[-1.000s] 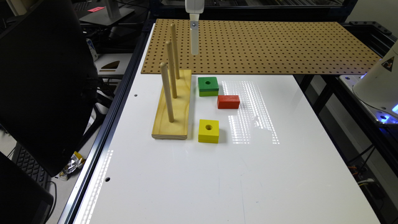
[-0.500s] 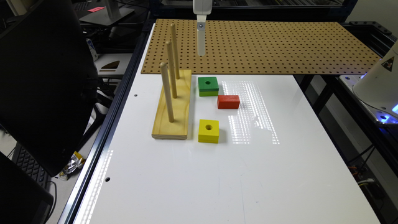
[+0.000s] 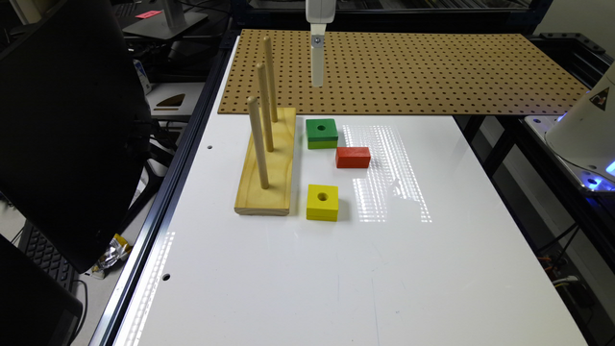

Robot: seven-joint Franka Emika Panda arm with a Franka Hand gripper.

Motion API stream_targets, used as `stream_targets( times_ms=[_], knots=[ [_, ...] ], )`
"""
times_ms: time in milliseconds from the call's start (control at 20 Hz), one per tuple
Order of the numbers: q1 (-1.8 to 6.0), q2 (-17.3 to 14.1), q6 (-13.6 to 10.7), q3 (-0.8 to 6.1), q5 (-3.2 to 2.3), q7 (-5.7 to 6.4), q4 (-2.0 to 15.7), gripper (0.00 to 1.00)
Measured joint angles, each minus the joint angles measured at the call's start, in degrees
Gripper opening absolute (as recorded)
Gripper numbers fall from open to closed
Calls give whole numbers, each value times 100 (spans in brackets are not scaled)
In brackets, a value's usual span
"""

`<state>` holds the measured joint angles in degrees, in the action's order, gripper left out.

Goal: Pick up green block.

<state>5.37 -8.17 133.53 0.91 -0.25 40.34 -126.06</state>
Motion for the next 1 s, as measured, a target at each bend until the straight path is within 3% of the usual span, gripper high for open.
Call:
stream_targets(
  times_ms=[250, 550, 850, 1000],
  knots=[
    [0, 14, 16, 0, 0, 0, -51, 100],
    [0, -84, 507, 0, 0, 1, -413, 100],
    [0, -112, 552, 0, 0, 1, -428, 100],
    [0, -401, 943, 1, 0, 1, -549, 100]
  ],
)
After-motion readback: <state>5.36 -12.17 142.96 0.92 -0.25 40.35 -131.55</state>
